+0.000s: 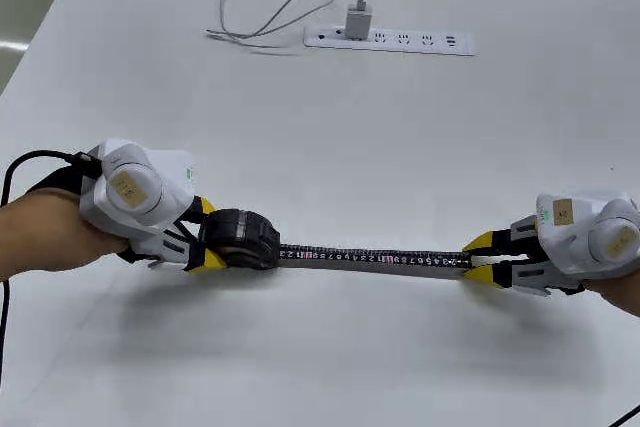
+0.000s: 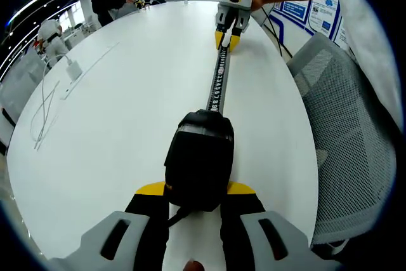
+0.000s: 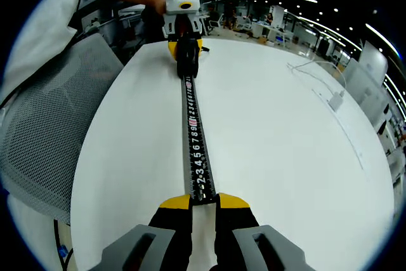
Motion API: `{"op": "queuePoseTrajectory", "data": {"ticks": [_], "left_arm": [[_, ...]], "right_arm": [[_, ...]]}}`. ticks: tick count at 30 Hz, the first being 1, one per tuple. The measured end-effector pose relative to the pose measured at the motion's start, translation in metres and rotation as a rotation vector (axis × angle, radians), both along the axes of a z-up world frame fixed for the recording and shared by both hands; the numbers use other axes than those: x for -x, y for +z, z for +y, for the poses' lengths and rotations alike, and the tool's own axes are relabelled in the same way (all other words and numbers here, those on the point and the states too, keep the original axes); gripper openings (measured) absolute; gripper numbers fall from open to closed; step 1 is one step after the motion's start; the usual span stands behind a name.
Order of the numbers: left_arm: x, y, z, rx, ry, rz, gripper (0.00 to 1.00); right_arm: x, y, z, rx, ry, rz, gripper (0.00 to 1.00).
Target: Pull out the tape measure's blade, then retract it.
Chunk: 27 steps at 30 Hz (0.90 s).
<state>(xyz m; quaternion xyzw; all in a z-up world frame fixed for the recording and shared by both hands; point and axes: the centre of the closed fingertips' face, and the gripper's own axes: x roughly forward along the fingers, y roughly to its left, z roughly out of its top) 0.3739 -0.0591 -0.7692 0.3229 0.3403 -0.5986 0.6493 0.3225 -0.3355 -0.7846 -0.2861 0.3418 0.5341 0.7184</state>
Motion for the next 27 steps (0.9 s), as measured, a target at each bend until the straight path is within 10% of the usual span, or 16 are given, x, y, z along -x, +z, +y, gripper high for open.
{"op": "queuePoseTrajectory", "data": {"ticks": [27], "left_arm": [[-0.0008, 0.0002, -0.0005, -0.010, 0.024, -0.022, 0.27]], "right_arm": [[0.0052, -0.0022, -0.0019, 0.051, -0.015, 0.046, 0.11]]}}
